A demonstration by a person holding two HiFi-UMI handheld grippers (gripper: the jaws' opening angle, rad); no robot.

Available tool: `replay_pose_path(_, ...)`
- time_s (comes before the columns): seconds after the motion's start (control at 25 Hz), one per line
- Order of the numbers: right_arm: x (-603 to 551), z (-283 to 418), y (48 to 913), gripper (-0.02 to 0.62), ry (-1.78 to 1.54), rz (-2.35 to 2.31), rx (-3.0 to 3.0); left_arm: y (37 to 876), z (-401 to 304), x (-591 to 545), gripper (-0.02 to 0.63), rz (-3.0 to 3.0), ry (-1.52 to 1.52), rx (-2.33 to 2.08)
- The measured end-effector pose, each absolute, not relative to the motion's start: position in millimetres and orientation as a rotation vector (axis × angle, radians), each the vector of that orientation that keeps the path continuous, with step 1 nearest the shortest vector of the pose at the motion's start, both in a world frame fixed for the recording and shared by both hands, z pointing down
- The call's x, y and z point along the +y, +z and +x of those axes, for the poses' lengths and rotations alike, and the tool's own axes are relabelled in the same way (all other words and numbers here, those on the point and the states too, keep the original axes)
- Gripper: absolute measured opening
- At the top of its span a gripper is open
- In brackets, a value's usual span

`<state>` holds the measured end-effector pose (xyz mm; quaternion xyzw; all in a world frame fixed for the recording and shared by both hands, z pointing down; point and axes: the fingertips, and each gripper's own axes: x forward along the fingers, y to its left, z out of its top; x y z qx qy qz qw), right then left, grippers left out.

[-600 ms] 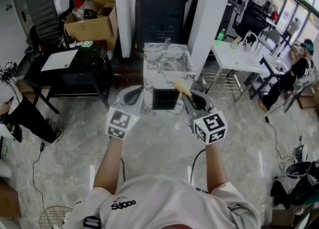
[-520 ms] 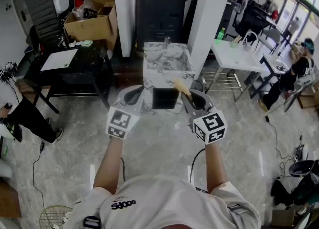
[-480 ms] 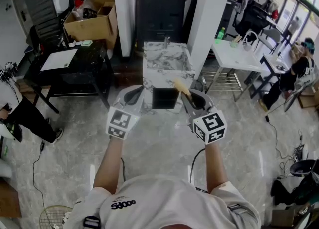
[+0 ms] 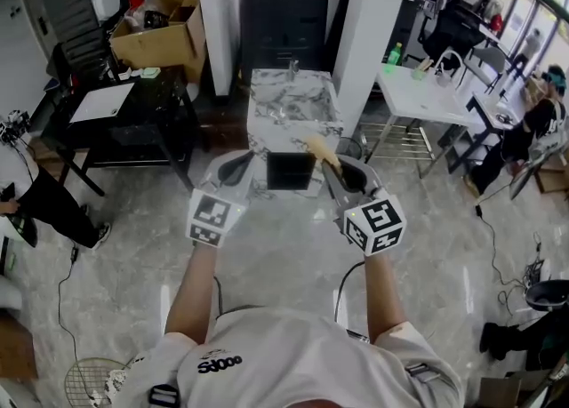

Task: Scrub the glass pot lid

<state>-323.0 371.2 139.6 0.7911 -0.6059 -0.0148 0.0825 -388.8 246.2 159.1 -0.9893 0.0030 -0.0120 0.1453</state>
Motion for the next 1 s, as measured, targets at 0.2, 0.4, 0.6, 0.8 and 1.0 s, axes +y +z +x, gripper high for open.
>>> replay_pose_path(0.2,389,-297,148,0.048,-0.016,2.358,-1.844,167,-368,262,0.011,-2.855,-0.055,0.058)
replay_pose_path(0.4,396,-274,156,0.048,0.007,2.339,-1.845,173,-353,270,0.011,-2.865,-0.076,0.084)
replay_pose_path(0.6,391,-249,164,0.048,0.026,2.363,-1.844,178,-332,262,0.011,-2.859,-0.085,0.085)
replay_pose_path(0.8,361,-215,172,0.048,0.039,2.384,-1.831,183,-296,229,0.011,-2.858,-0.076,0.073)
replay_pose_path(1.0,313,-171,161,0.048,0.002,2.376,-1.799,173,-243,180,0.011,-2.861,-0.041,0.052)
